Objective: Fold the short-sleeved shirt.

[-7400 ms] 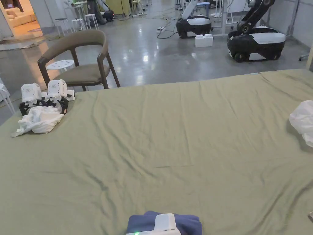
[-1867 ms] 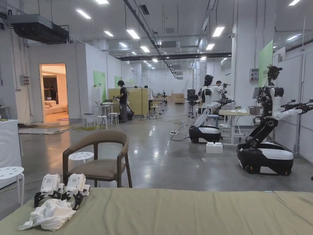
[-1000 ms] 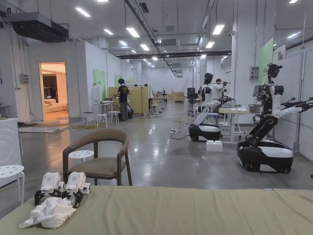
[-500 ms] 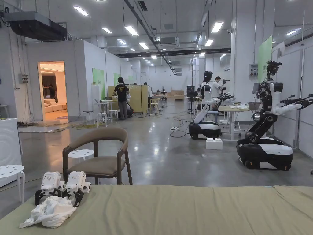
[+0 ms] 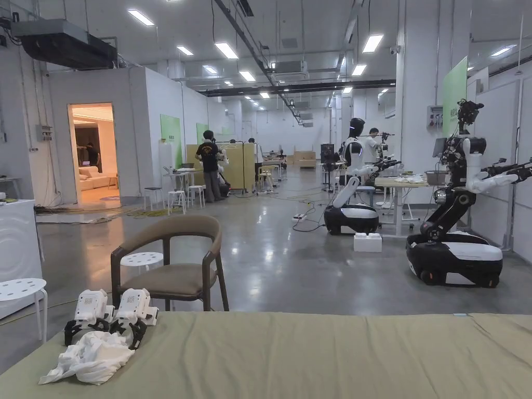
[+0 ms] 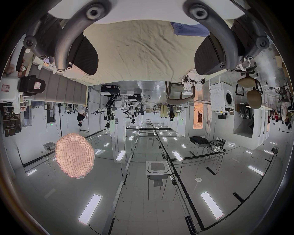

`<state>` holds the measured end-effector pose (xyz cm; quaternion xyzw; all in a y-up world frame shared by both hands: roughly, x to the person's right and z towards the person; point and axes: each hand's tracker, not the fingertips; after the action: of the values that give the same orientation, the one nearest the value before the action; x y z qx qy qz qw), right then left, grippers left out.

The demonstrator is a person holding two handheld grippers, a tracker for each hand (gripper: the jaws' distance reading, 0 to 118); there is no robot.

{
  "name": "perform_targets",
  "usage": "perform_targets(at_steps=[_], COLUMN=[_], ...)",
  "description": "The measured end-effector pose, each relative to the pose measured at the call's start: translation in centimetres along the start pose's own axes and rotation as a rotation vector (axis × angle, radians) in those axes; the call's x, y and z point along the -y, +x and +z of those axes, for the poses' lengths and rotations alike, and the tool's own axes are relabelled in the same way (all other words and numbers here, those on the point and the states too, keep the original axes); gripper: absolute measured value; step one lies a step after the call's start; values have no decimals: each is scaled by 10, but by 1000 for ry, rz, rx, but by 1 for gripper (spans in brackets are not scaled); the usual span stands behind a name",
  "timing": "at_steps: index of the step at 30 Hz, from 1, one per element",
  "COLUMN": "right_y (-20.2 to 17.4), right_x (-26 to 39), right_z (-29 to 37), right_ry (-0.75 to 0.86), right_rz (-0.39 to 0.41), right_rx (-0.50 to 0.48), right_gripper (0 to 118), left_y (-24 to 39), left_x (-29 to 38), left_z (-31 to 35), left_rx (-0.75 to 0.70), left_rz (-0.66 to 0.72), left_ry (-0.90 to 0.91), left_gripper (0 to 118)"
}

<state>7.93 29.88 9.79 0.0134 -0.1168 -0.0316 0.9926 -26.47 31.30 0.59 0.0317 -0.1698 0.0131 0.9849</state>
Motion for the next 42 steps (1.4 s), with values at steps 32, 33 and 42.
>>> perform_targets(at_steps=[32,33,42], right_y=[-10,-10,-12], right_x=[11,12,23], right_z=[-12,-12,-19], right_ry=[-61,-65,-107], right_rz=[40,37,49], right_rx=[-84,-83,-82], right_gripper=[118,118,118], left_y=[2,3,3], left_x=[5,6,15], left_z=[-6,-6,-12], left_rx=[9,10,15], left_rz=[-1,1,6], left_ry=[-14,-15,-47], left_gripper=[118,118,118])
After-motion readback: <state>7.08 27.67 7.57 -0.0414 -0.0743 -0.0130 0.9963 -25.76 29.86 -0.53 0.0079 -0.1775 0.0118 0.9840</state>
